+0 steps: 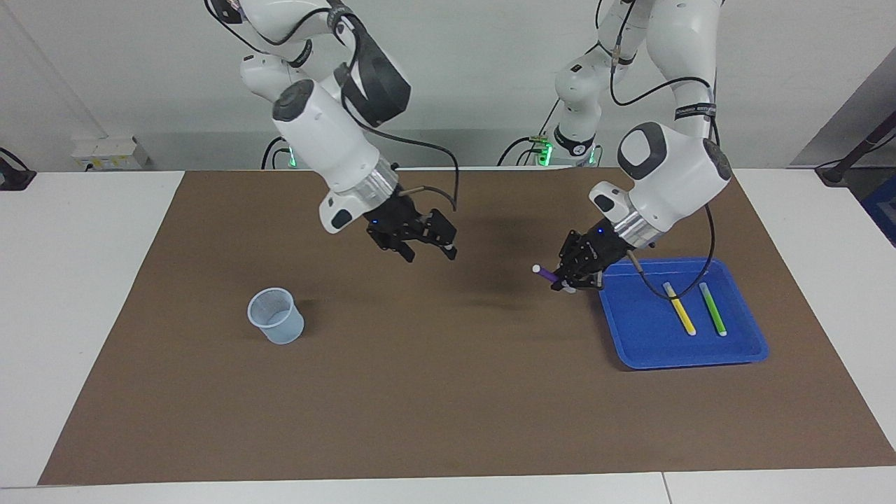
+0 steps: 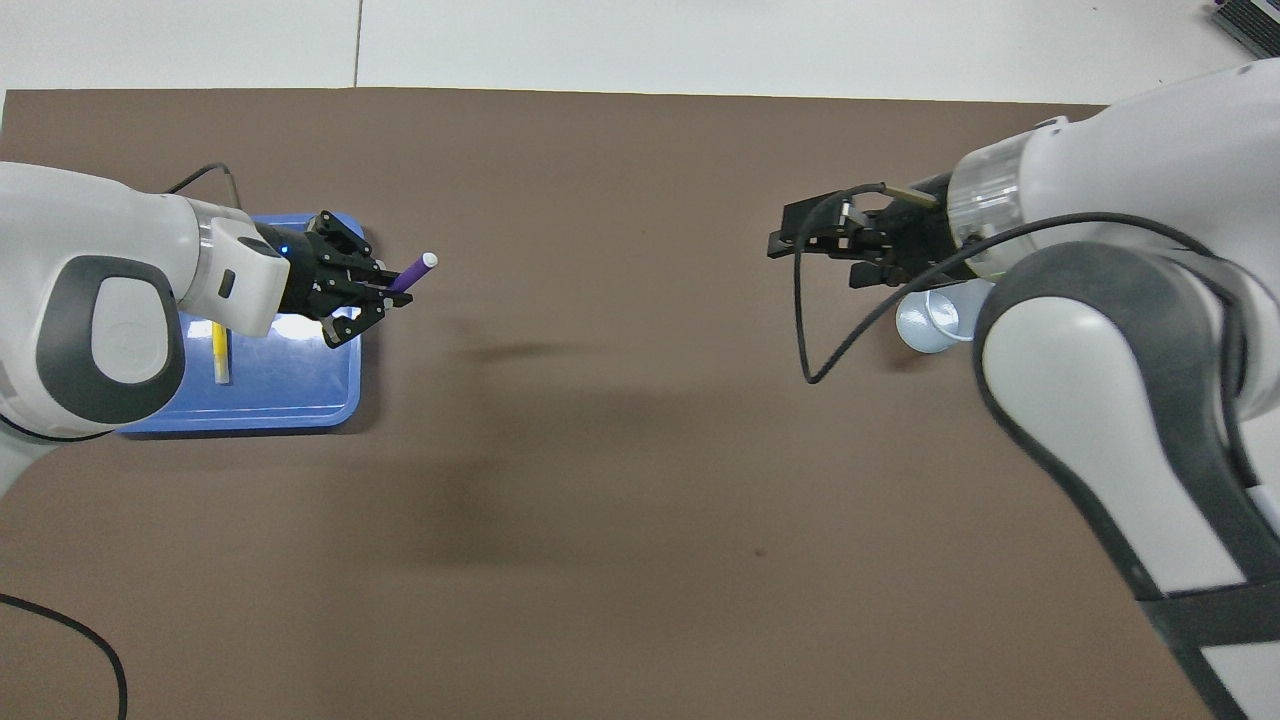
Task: Right arm passes pens to left for tray arrangement
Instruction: 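Open the right gripper and withdraw it while the left gripper takes the pen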
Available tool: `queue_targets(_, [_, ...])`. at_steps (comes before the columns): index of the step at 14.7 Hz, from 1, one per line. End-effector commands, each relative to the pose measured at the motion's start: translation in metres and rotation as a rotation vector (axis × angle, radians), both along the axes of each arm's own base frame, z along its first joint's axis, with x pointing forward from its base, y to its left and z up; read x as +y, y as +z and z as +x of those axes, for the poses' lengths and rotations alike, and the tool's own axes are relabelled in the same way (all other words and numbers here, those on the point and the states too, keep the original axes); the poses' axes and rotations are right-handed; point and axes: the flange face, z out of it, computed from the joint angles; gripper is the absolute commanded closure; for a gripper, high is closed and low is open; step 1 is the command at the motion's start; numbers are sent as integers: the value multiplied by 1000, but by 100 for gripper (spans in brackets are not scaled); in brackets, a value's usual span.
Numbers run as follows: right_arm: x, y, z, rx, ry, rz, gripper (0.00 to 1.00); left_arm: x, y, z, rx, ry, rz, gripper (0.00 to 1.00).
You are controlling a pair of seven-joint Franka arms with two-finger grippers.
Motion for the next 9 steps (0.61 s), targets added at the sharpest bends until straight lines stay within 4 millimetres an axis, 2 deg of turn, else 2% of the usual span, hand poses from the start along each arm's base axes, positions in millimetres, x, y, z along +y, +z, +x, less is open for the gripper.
queue_targets(1, [-51,2,-6,-12,90,-70,0,19,7,-12,124,134,39,100])
queue_targets(3, [-79,6,-9,-26,158,-170,0,29,14,-13,165,213,116,100])
queue_targets(5, [-103,8,-11,-11,144,-192,0,43,23,-13,240,309,187,100])
queue_targets(7, [-109,21,-20,-6,127,-213,0,52,41,-12,286,393,283,100])
queue_targets(9, [-118,26,-27,3,152,-305,0,58,49,-13,332,504,375,100])
